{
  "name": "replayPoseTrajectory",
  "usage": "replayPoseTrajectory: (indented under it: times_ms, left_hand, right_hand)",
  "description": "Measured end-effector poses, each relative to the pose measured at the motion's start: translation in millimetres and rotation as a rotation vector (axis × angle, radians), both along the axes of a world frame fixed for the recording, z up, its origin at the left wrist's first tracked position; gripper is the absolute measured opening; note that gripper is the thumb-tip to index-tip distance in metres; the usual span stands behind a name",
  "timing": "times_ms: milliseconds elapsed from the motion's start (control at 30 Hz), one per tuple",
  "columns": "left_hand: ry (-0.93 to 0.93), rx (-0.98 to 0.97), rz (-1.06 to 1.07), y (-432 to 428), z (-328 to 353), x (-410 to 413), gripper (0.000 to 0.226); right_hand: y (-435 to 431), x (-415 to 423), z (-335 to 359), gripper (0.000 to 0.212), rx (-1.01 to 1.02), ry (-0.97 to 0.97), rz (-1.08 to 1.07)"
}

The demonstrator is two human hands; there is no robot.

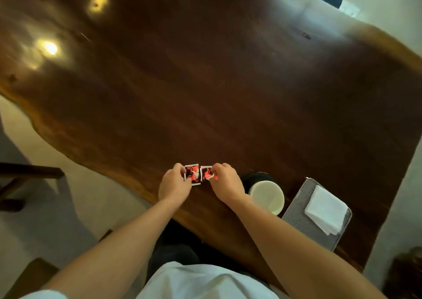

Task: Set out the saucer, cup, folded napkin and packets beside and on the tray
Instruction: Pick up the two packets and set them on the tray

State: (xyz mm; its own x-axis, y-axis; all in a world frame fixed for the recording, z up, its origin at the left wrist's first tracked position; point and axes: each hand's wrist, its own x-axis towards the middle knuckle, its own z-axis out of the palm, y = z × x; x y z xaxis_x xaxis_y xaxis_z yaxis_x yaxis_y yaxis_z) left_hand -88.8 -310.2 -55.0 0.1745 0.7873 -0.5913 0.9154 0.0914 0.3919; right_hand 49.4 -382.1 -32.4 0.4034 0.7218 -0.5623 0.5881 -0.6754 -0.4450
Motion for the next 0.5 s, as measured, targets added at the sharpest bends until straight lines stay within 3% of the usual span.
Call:
replayPoseTrajectory:
  times_ms: [200, 400, 500]
  left_hand:
    - [-0.025, 0.011, -0.123, 7, -14, 6, 0.056]
    - [0.003, 0.134, -0.25, 4, -20, 6, 0.035]
    - [-0.021, 0.112, -0.238, 4, -19, 6, 0.028]
  right_hand:
    - [7, -9, -26, 0.045, -0.047, -0.128, 0.076]
    - [10, -19, -33, 0.056, -0.096, -0.147, 0.082]
    - [11, -17, -33, 0.04, -0.102, -0.128, 0.061]
